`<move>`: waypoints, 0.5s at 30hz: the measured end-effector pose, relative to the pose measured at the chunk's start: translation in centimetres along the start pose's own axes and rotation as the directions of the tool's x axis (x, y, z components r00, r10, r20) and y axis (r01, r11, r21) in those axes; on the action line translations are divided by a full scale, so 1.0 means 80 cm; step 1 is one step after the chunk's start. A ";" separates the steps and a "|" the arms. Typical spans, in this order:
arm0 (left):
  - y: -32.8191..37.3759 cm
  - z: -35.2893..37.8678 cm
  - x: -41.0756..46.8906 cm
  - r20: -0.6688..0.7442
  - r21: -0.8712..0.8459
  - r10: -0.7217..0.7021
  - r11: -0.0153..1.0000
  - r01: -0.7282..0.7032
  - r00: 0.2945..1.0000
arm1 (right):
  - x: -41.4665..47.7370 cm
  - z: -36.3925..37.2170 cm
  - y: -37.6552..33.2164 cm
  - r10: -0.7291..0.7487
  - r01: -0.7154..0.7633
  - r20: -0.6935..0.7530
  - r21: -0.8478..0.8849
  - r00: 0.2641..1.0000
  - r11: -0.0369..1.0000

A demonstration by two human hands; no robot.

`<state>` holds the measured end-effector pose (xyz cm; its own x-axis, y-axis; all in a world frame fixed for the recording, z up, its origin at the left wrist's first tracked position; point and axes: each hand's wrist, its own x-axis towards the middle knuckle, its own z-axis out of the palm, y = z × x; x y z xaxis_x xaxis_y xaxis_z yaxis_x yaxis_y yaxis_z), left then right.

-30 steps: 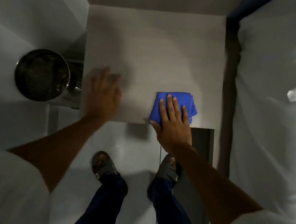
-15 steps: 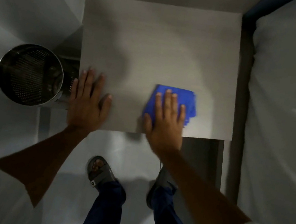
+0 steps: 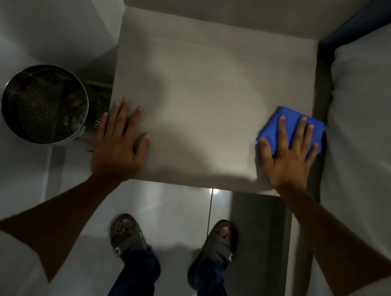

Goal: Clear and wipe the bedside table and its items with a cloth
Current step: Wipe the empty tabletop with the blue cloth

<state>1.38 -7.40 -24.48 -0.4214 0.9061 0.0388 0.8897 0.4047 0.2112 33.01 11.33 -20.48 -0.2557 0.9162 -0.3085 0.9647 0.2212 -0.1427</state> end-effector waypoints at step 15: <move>0.000 -0.005 0.002 0.061 0.002 -0.001 1.000 0.001 0.998 | 0.017 -0.005 -0.088 -0.219 0.219 -0.010 0.048 0.976 0.974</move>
<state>1.27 -7.29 -24.06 -0.4105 0.9116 -0.0207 0.8899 0.4055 0.2088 25.89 11.14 -19.50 -0.4603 0.8487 -0.2605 0.8809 0.4005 -0.2521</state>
